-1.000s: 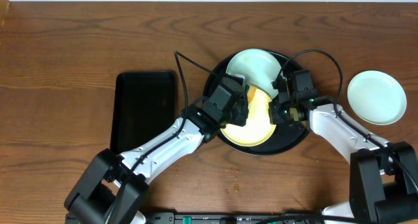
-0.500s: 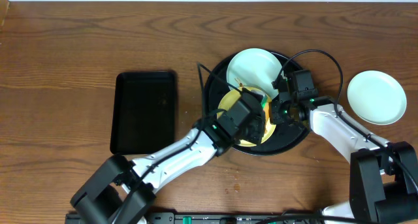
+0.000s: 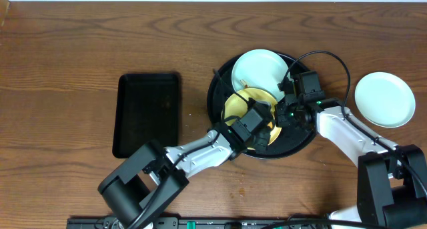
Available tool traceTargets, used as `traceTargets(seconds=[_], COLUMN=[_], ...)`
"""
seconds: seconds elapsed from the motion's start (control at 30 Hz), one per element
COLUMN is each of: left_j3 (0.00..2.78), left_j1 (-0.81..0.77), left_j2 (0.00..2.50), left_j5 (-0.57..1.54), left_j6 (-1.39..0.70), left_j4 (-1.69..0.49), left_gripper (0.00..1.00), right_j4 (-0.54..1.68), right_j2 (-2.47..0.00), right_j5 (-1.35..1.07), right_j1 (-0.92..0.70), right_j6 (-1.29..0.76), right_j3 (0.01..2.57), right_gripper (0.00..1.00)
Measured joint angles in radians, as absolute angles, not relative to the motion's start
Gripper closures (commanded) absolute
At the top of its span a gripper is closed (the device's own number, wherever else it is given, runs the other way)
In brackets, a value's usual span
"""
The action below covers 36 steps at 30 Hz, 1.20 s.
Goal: Clean dirty plates on tray and stack at the side
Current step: 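Scrub the tilted yellow plate's underside with the left-gripper sponge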
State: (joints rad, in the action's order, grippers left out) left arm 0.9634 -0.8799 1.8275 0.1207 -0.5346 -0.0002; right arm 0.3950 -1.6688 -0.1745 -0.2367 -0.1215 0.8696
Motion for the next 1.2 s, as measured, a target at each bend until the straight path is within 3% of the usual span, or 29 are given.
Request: traceTargets(seconds=[0.63,1.2], left_j3=[0.970,0.972], left_j1=[-0.674,-0.668], left_j2=[1.800,1.801], left_j5=[0.001,-0.083], left_j6=[-0.444,-0.437], left_j4=[0.009,0.189], left_gripper=[0.92,0.93], right_j4=[0.390,0.392], right_j2=[-1.669,-1.669], right_j5=[-0.203,-0.195], right_j1=[-0.237,-0.237], right_j6=[-0.122,-0.125], right_j3=[0.870,0.870], right_gripper=[0.99,0.99])
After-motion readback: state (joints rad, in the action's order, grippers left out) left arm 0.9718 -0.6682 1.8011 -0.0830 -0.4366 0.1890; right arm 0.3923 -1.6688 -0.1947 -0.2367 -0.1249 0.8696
